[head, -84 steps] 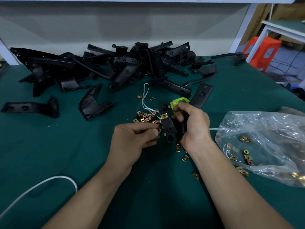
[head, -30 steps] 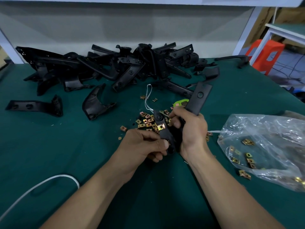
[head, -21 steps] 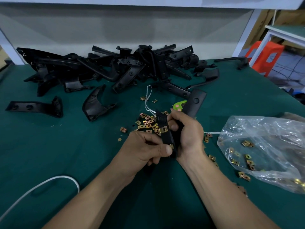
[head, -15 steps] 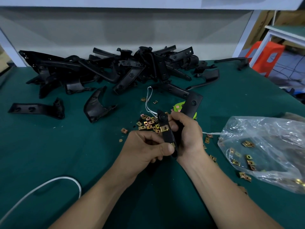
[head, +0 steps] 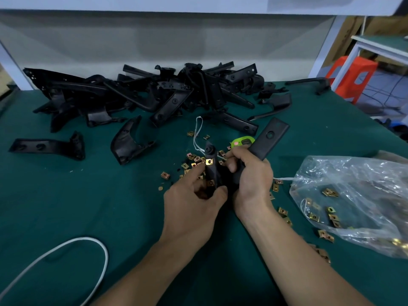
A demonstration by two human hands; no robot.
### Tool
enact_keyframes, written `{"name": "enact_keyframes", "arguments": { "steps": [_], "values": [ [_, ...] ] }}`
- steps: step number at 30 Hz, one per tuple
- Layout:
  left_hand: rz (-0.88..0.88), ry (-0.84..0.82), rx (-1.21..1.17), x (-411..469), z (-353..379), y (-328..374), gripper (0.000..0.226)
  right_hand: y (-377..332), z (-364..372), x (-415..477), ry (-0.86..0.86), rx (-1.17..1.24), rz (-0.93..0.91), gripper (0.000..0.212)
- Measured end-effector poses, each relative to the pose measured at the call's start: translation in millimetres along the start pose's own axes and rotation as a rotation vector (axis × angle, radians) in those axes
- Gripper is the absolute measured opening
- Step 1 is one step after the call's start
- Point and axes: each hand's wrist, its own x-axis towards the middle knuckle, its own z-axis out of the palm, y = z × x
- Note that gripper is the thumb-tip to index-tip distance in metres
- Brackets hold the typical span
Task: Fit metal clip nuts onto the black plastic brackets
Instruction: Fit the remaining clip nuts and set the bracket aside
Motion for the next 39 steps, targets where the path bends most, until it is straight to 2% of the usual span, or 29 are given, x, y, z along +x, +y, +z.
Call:
{"name": "enact_keyframes", "arguments": {
  "steps": [7,10,13,14,17,19,22,25,28,33,36,39],
  "values": [
    [-0.013,-0.001,0.001,3,2,-6,0.020,4,0,1,0.006,-0.019,0.015,0.011],
    [0.008,-0.010,-0.012,3,1,-6,0.036,4,-1,1,-0.002,-0.030,0.012,0.009],
    [0.051,-0.019,-0.031,4,-1,-4,0.056,4,-1,-2,-0.009,-0.032,-0.011,0.021],
    [0.060,-0.015,-0.041,5,-3,-4,0.057,4,-1,-3,-0.006,-0.035,-0.019,0.020],
    [0.059,-0.036,-0.044,6,-4,-9,0.023,4,-2,-6,0.002,-0.065,-0.023,0.010],
    [0.055,-0.042,-0.020,6,-3,-11,0.020,3,-3,-9,0.005,-0.094,0.004,0.010],
    [0.062,-0.014,0.004,7,-6,-4,0.032,-7,0,-15,-0.066,-0.143,0.048,0.022],
    [0.024,0.033,0.009,12,-16,6,0.047,-23,2,-24,-0.160,-0.204,0.095,0.015],
    [-0.020,0.071,-0.058,19,-26,13,0.052,-45,-7,-33,-0.188,-0.280,0.121,0.021],
    [-0.035,-0.080,-0.152,26,-15,29,0.033,-89,-39,-51,-0.139,-0.295,0.130,0.017],
    [0.011,-0.245,-0.156,21,11,48,0.038,-121,-68,-65,-0.053,-0.227,0.114,0.018],
    [0.102,-0.371,-0.044,8,49,73,0.049,-154,-104,-87,0.002,-0.203,0.060,0.019]
  ]
}}
